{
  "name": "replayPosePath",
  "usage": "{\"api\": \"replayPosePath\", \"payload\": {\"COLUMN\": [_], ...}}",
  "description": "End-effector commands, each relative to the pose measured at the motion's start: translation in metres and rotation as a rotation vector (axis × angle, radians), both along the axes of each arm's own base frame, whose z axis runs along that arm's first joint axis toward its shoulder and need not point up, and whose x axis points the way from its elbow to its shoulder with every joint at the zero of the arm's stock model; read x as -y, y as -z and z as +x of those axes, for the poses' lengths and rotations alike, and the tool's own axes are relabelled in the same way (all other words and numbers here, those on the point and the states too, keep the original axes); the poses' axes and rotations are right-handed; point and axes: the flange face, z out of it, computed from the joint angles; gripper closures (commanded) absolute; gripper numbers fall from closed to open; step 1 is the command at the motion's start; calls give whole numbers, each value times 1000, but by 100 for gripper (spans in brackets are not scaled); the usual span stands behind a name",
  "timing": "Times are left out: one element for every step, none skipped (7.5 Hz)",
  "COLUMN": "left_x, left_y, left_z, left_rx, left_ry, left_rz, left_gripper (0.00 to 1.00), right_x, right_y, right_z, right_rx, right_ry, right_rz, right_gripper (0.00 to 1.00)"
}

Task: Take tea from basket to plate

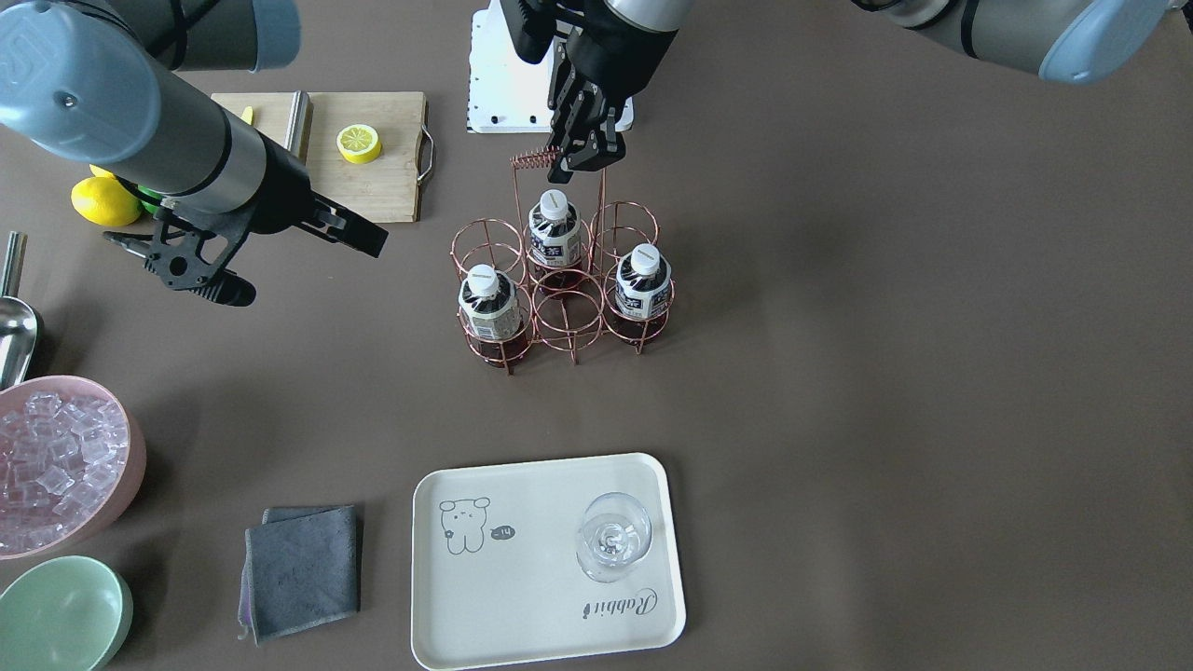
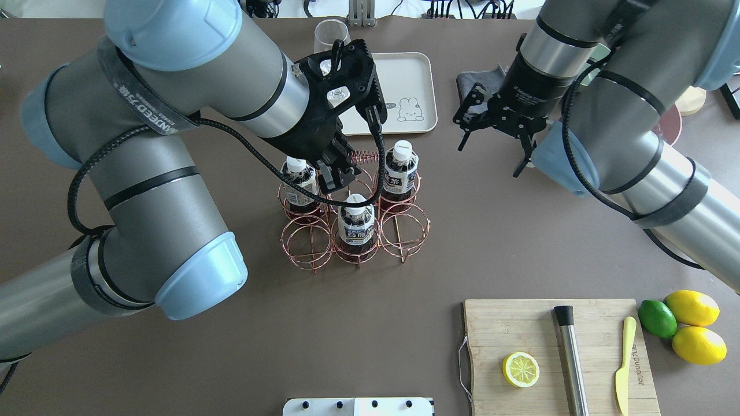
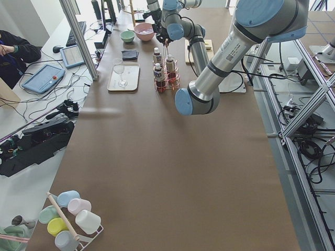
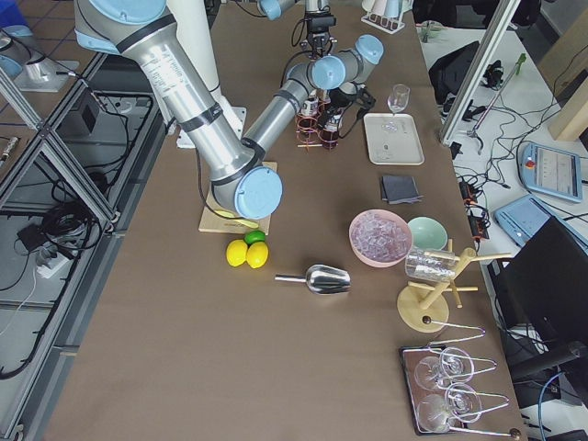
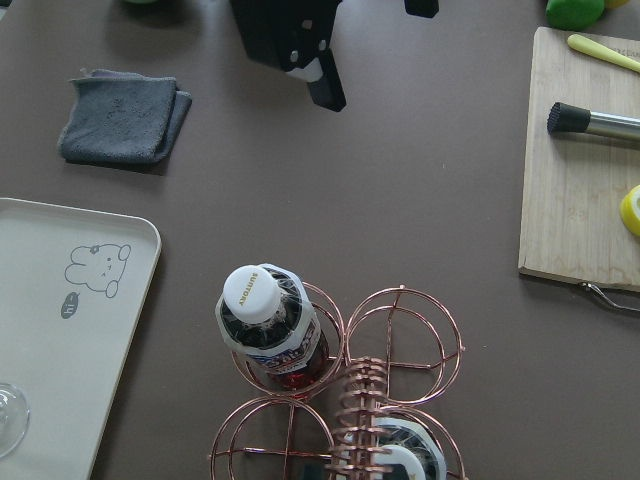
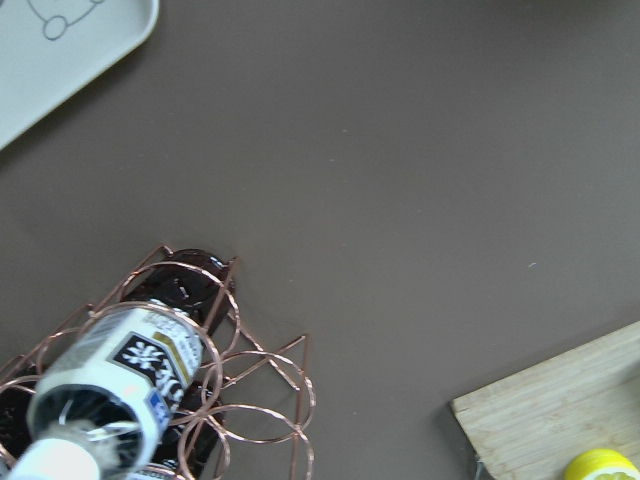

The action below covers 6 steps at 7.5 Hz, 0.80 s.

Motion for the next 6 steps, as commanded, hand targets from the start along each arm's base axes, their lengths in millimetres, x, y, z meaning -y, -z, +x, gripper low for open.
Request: {"api": "replayPosePath", "payload": {"left_x": [0, 0, 0, -1, -2, -4], "left_y": [-5, -5, -5, -3, -3, -1], "left_z": [0, 0, -1, -3, -3, -6], "left_rx": [4, 4, 4, -1, -3, -8], "left_ry": [-2, -2, -3, -3, -6, -6], "left_rz": [-3, -3, -4, 0, 0, 4], "left_gripper": [100, 100, 100, 100, 100, 100], "right_x": [45, 48, 41, 30, 23, 19], "right_y": [42, 44, 53, 59, 64, 64], "right_z": [-64, -77, -87, -102, -114, -118], "right_rx": [58, 84, 89, 90, 82, 83], "right_ry": [-96, -117, -115, -96, -91, -81], "right_rz": [-49, -56, -42, -34, -15, -11], "right_gripper": [1, 1, 1, 2, 6, 22]}}
